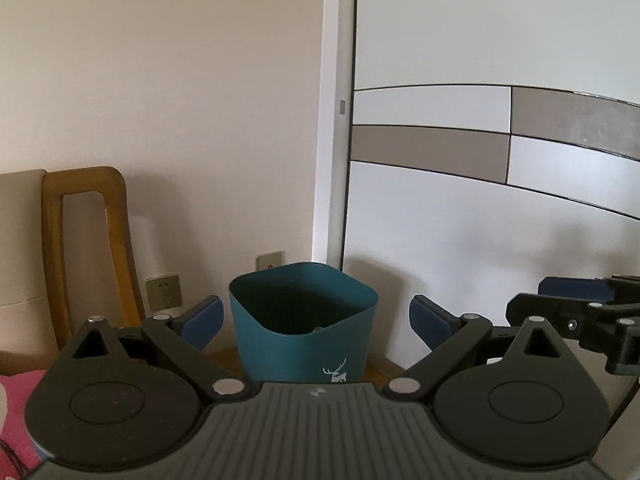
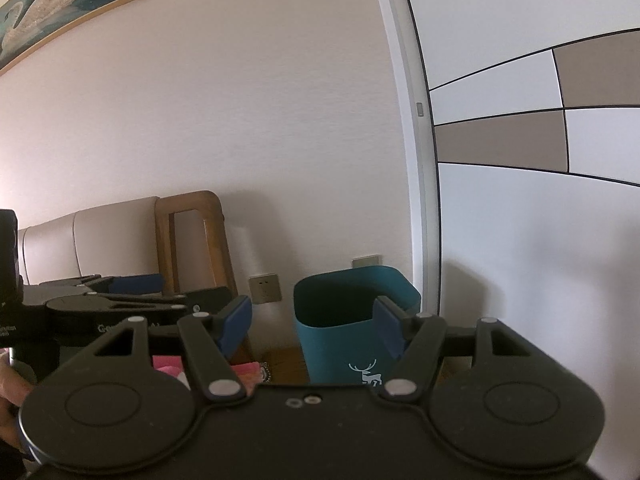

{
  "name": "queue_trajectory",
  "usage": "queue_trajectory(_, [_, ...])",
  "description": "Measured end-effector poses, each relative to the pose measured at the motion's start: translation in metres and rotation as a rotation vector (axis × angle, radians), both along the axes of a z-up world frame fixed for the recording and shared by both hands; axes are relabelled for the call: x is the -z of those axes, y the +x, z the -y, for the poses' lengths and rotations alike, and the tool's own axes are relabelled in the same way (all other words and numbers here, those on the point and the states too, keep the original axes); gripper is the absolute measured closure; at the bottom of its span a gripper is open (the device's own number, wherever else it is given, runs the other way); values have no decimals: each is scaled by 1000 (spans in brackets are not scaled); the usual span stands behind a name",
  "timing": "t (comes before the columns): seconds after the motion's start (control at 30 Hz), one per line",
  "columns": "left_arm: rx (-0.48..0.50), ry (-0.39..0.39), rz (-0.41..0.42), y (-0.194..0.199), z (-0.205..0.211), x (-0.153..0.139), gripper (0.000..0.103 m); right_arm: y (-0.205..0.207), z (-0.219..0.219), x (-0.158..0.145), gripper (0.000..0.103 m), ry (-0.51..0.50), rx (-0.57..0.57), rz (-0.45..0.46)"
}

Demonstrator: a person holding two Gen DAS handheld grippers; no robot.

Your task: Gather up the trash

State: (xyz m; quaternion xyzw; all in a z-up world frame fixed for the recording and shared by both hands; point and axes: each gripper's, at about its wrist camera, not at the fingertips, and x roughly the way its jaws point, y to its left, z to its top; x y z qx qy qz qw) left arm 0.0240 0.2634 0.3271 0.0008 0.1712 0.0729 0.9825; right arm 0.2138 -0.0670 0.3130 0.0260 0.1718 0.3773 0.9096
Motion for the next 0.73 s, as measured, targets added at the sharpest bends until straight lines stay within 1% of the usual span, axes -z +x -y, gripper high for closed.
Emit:
queue_trajectory(0.33, [-18, 8, -8, -1, 4, 0, 3, 3, 2, -2, 36, 4, 0, -4])
queue_trajectory(0.47, [-12, 5, -20, 3, 5, 1, 3, 3, 2, -3, 36, 3, 0, -8])
queue_trajectory(0.63, [-4, 20, -16, 4, 8, 2, 3, 4, 1, -3, 36, 2, -1, -11])
queue_trajectory(0.73, [2, 14, -16, 3, 8, 2, 3, 6, -1, -3, 36, 3, 0, -16])
